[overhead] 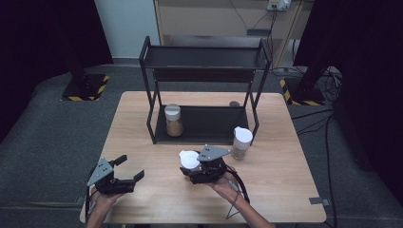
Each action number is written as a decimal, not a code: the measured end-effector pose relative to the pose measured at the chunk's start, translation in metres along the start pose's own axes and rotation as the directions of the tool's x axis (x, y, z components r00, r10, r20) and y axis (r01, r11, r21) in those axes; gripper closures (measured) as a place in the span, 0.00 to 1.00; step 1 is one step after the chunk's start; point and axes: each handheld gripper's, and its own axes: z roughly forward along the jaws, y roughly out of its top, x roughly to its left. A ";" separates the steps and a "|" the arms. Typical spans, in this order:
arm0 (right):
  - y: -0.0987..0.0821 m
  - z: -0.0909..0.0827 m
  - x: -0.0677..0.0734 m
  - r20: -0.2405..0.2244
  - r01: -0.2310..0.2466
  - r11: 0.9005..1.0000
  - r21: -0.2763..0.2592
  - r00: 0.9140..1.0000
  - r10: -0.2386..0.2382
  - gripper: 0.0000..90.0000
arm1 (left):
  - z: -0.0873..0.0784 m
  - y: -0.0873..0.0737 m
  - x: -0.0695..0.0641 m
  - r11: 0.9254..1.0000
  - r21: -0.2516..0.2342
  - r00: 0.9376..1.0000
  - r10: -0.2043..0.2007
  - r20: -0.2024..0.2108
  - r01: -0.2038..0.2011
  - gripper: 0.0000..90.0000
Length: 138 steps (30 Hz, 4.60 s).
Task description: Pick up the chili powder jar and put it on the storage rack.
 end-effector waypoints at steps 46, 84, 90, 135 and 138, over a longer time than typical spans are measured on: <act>0.073 -0.010 -0.078 0.158 -0.072 0.995 -0.064 0.984 0.082 0.34 | 0.000 -0.001 0.001 1.000 0.002 1.000 -0.008 0.002 0.008 0.04; 0.041 0.080 -0.098 0.363 -0.176 0.981 -0.079 0.912 0.192 0.34 | 0.000 -0.002 0.002 1.000 0.001 1.000 -0.014 0.002 0.014 0.04; 0.033 0.089 -0.099 0.358 -0.181 0.981 -0.067 0.913 0.193 0.34 | 0.000 -0.001 0.002 1.000 0.003 1.000 -0.012 0.002 0.012 0.04; 0.033 0.064 -0.107 0.314 -0.203 0.973 -0.107 0.922 0.226 0.12 | 0.000 -0.001 0.002 1.000 0.007 1.000 -0.005 0.003 0.005 0.04; 0.040 0.055 -0.106 0.302 -0.196 0.974 -0.116 0.927 0.222 0.12 | 0.000 -0.001 0.002 1.000 0.009 1.000 -0.004 0.004 0.004 0.04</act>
